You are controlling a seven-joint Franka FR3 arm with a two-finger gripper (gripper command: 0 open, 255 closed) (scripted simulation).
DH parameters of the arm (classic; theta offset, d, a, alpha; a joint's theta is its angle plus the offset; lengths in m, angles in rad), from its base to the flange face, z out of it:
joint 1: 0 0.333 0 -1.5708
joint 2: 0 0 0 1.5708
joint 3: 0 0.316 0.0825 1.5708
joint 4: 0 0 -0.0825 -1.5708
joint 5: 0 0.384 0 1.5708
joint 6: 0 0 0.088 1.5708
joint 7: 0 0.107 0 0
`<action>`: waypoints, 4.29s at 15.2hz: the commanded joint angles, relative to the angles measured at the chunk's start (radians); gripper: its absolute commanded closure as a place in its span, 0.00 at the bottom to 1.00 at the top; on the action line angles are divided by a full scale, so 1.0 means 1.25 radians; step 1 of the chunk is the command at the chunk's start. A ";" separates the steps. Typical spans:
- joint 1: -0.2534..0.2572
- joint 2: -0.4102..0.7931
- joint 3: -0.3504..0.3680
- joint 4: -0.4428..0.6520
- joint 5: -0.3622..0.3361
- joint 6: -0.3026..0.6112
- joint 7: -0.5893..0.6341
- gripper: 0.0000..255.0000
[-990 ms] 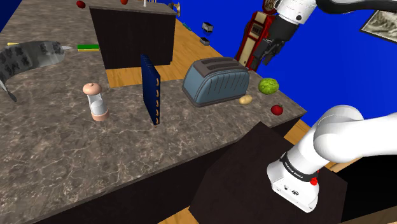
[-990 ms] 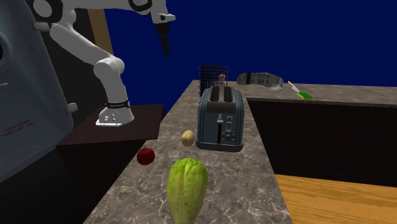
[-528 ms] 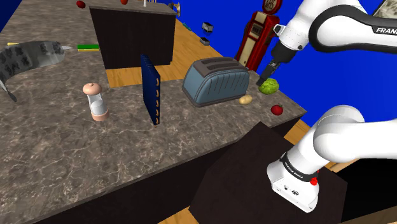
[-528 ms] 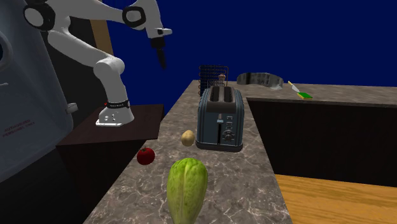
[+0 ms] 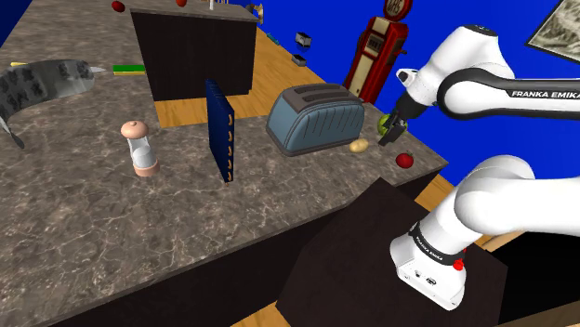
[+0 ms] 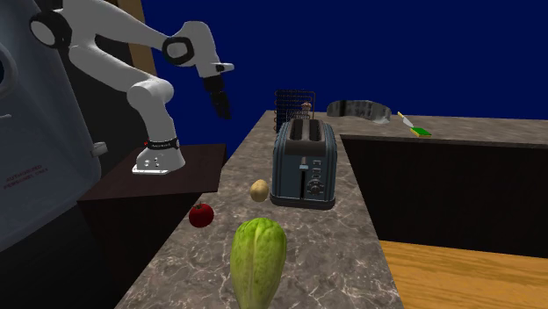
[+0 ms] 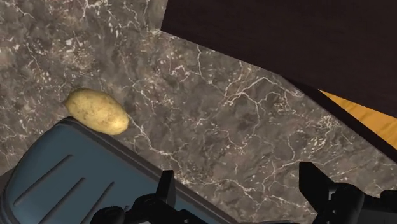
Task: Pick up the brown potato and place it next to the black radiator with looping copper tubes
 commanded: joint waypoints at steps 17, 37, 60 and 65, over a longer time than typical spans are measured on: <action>0.537 0.657 -0.914 0.107 -0.007 0.775 -0.794 0.00; 1.514 0.465 -1.878 0.312 0.097 0.918 -1.057 0.00; 1.178 0.578 -1.538 0.282 0.070 0.785 -1.019 1.00; 0.961 0.604 -1.312 0.276 0.093 0.726 -1.030 1.00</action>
